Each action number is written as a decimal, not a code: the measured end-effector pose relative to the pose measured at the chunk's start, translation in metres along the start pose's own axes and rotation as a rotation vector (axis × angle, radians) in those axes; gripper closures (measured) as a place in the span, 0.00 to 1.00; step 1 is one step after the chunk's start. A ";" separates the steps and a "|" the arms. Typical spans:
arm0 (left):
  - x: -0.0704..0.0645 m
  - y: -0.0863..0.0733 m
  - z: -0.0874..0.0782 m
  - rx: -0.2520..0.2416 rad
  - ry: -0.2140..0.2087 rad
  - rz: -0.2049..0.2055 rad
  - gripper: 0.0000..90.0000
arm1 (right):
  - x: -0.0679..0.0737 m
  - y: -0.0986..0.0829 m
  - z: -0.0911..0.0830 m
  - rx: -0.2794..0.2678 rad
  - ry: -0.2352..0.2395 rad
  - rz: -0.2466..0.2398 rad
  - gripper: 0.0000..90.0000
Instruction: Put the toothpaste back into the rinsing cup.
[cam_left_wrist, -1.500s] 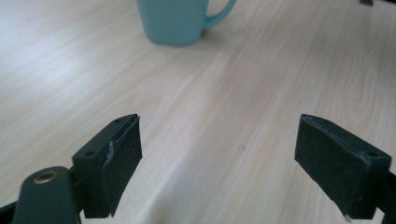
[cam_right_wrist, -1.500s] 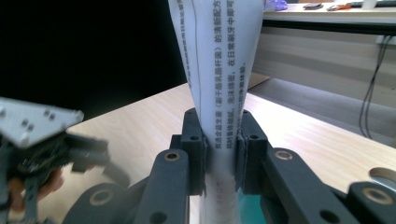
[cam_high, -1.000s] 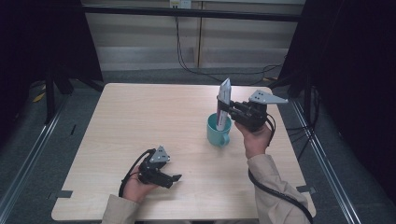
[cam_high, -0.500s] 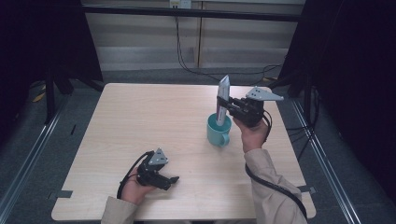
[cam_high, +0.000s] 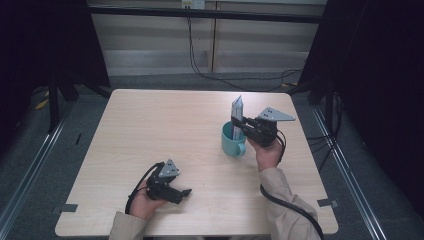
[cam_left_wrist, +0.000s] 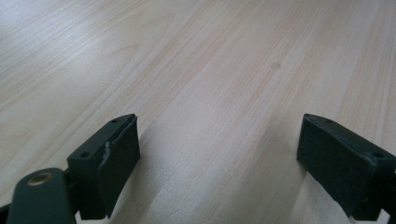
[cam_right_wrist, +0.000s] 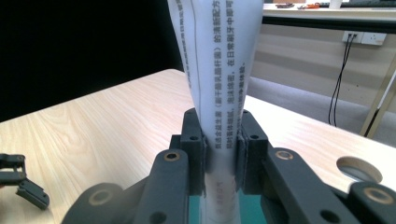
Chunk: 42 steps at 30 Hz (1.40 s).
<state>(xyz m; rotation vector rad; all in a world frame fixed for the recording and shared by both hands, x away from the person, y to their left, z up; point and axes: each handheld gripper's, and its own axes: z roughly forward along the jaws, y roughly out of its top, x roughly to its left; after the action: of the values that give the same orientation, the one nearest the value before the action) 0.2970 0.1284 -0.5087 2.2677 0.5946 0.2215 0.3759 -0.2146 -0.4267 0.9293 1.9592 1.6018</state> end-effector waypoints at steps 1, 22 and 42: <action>0.000 0.000 0.000 0.000 0.000 0.000 0.14 | 0.000 -0.002 0.000 0.001 0.000 0.000 0.85; 0.001 -0.001 -0.001 0.000 0.002 -0.001 0.16 | -0.008 -0.028 -0.004 0.053 -0.019 -0.005 0.84; 0.001 -0.001 -0.001 -0.009 0.003 -0.011 0.17 | -0.014 -0.030 -0.020 0.057 -0.059 0.029 0.74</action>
<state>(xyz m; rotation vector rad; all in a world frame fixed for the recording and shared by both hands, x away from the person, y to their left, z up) 0.2969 0.1306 -0.5088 2.2551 0.6069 0.2219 0.3641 -0.2415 -0.4525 1.0200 1.9686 1.5239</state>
